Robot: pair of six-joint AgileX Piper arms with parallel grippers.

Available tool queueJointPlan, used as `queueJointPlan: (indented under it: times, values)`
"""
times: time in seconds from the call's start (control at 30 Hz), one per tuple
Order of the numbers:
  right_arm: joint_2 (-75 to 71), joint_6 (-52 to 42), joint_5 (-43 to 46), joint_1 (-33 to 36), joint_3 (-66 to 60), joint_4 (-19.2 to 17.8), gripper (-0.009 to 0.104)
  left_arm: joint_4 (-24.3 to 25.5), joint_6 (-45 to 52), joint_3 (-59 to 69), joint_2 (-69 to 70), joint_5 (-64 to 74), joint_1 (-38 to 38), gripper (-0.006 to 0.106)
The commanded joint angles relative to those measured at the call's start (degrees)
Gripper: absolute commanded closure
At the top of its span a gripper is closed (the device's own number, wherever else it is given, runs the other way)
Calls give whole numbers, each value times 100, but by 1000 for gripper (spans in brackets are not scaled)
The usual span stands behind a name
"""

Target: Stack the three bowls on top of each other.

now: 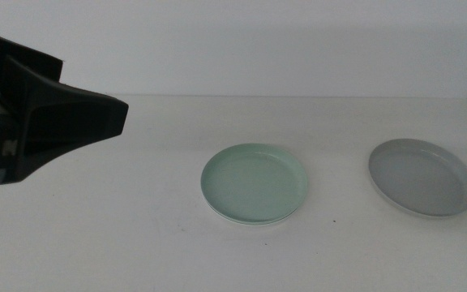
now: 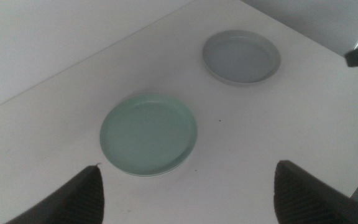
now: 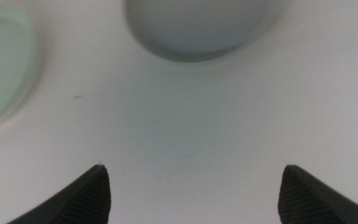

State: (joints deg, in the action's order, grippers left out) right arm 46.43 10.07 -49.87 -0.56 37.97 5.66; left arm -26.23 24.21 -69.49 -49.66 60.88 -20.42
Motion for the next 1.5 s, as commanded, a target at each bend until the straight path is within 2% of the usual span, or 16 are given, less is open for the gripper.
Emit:
queueJointPlan:
  times: [0.0,0.3,0.47,0.53,0.93,1.07,1.13,1.23,1.33,1.4,1.47]
  values:
    - [697,105,205,-43,282,-414,10,-18,-16,14,36,-28,-16,7]
    - [3557,-44,181,-763,2216,-488,19,-18,-16,14,36,-28,-16,7]
    - [4785,-503,-115,-1093,3349,-114,19,-18,-16,14,36,-28,-16,7]
    - [5207,-518,-108,-1133,3616,-117,20,-18,-16,14,36,-28,-16,7]
    - [6596,-640,511,-1141,3700,-229,27,-20,-16,14,36,-38,-16,7]
    - [6881,-762,636,-1141,3700,-59,29,-20,-16,14,36,-50,-16,7]
    - [6979,-767,650,-1141,3700,-58,36,-20,-16,14,36,-50,-16,7]
    - [7048,-767,735,-1141,3700,-47,54,-20,-16,14,36,-61,-16,7]
    - [7048,-873,786,-1141,3700,-34,78,-20,-16,14,36,-155,-16,7]
    - [7001,-1007,730,-1145,3700,-54,98,-20,-16,14,36,-216,-16,7]
    - [6873,-1075,667,-1145,3700,-19,97,-20,-16,14,36,-263,-16,7]
